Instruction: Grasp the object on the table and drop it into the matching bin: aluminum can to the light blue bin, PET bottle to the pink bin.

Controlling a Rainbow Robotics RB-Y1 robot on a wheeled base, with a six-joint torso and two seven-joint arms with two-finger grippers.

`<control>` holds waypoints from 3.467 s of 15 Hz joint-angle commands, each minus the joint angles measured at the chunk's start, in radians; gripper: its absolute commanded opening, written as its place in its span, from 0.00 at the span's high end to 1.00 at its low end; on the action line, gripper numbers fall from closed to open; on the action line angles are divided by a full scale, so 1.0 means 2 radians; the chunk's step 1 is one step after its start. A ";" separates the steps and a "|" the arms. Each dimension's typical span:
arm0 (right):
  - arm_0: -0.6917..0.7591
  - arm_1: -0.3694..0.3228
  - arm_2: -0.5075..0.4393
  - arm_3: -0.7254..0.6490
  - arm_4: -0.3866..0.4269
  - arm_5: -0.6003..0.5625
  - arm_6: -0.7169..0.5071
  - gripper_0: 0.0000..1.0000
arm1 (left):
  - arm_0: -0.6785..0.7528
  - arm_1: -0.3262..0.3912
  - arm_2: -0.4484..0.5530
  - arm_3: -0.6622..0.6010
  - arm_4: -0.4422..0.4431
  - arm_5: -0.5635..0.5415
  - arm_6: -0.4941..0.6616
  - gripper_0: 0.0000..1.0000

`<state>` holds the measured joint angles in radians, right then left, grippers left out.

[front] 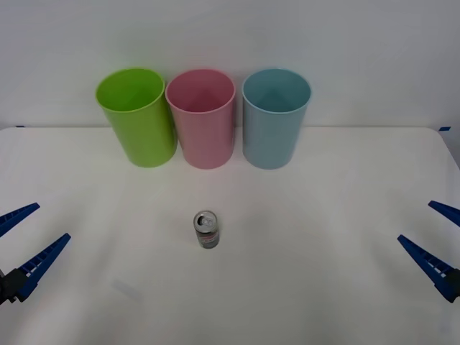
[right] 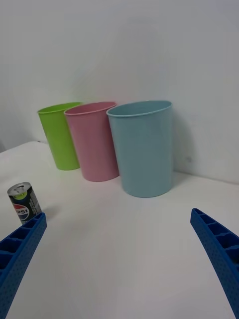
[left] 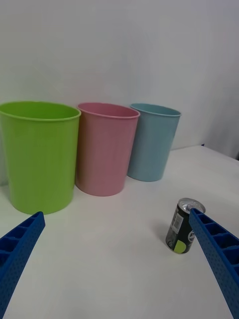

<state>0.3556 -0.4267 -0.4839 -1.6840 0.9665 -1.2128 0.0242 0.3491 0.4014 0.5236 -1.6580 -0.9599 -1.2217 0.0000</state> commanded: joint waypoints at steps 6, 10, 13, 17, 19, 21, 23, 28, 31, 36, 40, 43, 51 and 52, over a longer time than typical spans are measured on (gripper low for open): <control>-0.015 -0.006 0.079 0.041 0.017 0.003 0.081 0.00 | 0.000 0.000 0.000 0.000 0.000 0.000 0.000 0.00; -0.043 -0.006 0.136 0.064 0.028 0.013 0.090 0.00 | 0.000 0.000 0.000 0.000 0.000 0.000 0.000 0.00; -0.063 -0.007 0.181 0.077 0.028 0.030 0.104 0.00 | 0.000 0.000 0.000 0.000 0.000 0.000 0.000 0.00; -0.080 -0.002 0.235 0.077 0.034 0.067 0.125 0.00 | 0.000 0.000 0.000 0.000 0.000 0.000 0.000 0.00; -0.094 0.023 0.240 0.077 0.064 0.073 0.134 0.00 | 0.000 0.000 0.000 0.000 0.000 0.000 0.000 0.00; -0.107 0.050 0.247 0.085 0.094 0.081 0.141 0.00 | 0.000 0.000 0.000 0.000 0.000 0.000 0.000 0.00; -0.126 0.064 0.260 0.104 0.108 0.087 0.146 0.00 | 0.000 0.000 0.000 0.000 0.000 0.000 0.000 0.00; -0.165 0.073 0.316 0.131 0.109 0.148 0.166 0.00 | 0.000 0.000 0.000 0.000 0.000 0.000 0.000 0.00; -0.177 0.074 0.352 0.131 0.109 0.190 0.170 0.00 | 0.000 0.000 0.000 0.000 0.000 0.000 0.000 0.00; -0.199 0.075 0.398 0.132 0.109 0.247 0.170 0.00 | 0.000 0.000 0.000 0.000 0.000 0.000 0.000 0.00; -0.223 0.084 0.420 0.165 0.109 0.260 0.174 0.00 | 0.000 0.000 0.000 0.000 0.000 0.000 0.000 0.00; -0.248 0.107 0.419 0.202 0.122 0.260 0.182 0.00 | 0.000 0.000 0.000 0.000 0.000 0.000 0.000 0.00; -0.277 0.150 0.417 0.248 0.156 0.282 0.192 0.00 | 0.000 0.000 0.000 0.000 0.000 0.000 0.000 0.00; -0.277 0.150 0.419 0.249 0.156 0.284 0.192 0.00 | 0.000 0.000 0.000 0.000 0.000 0.000 0.000 0.00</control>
<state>-0.1995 -0.1275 0.3511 -1.1868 1.2775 -0.6478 0.4080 0.3491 0.4014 0.5236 -1.6580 -0.9599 -1.2217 0.0000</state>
